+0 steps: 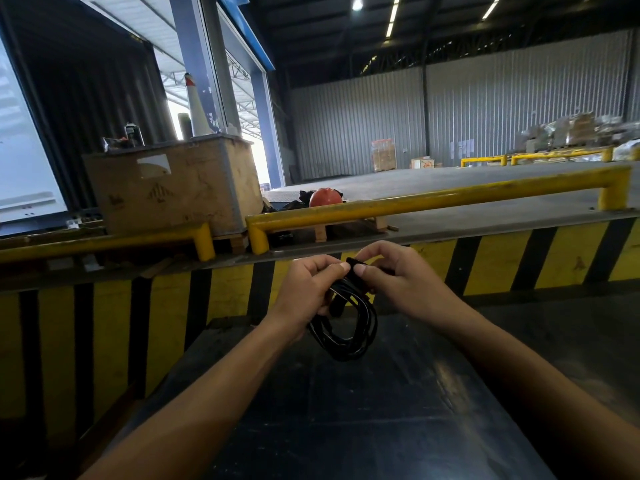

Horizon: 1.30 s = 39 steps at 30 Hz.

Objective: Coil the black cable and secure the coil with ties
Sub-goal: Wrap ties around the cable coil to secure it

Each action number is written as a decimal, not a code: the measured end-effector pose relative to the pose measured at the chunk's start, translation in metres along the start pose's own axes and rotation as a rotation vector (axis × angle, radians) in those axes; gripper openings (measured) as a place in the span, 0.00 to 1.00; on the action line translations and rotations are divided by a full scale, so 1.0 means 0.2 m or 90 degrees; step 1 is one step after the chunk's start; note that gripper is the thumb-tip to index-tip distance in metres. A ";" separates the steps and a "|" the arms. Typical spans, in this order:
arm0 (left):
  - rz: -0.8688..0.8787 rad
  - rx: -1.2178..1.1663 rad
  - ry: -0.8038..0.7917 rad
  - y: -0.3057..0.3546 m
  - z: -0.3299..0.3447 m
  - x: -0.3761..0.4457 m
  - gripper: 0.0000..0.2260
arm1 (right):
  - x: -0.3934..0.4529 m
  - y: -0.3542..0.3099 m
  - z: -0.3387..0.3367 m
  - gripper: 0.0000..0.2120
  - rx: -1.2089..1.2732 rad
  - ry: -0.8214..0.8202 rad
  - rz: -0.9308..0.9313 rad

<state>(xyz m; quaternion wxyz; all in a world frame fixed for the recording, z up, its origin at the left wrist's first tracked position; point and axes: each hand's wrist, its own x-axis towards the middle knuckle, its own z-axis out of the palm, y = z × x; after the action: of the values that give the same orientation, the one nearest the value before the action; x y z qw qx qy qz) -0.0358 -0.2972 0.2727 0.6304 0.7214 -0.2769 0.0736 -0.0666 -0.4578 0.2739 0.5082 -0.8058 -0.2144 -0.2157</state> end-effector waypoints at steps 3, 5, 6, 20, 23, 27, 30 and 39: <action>-0.014 -0.028 -0.007 0.01 0.01 0.00 0.08 | -0.01 -0.01 -0.01 0.06 -0.020 0.002 0.009; -0.024 -0.039 0.007 0.01 0.01 0.02 0.07 | -0.02 -0.03 -0.01 0.10 -0.065 0.013 0.006; -0.032 -0.042 0.020 0.00 0.00 0.03 0.07 | -0.03 -0.04 -0.01 0.13 -0.106 0.032 -0.010; -0.097 -0.072 0.127 0.00 0.05 0.05 0.09 | -0.11 0.01 0.15 0.11 -0.375 0.111 -0.198; -0.103 -0.083 0.129 0.00 0.04 0.05 0.08 | -0.10 0.02 0.16 0.10 -0.381 0.132 -0.226; -0.103 -0.079 0.122 -0.02 0.03 0.04 0.08 | -0.09 0.05 0.16 0.07 -0.347 0.132 -0.233; -0.038 -0.002 0.115 -0.03 0.01 0.02 0.07 | -0.09 0.08 0.15 0.04 -0.197 0.136 -0.179; 0.095 0.114 -0.031 -0.06 0.03 -0.09 0.07 | -0.14 0.16 0.18 0.06 0.037 0.170 -0.040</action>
<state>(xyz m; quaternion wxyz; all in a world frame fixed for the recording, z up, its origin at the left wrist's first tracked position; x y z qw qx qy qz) -0.0463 -0.2965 0.2522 0.5496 0.7536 -0.3374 0.1275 -0.0677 -0.4409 0.2212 0.5481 -0.7480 -0.1759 -0.3303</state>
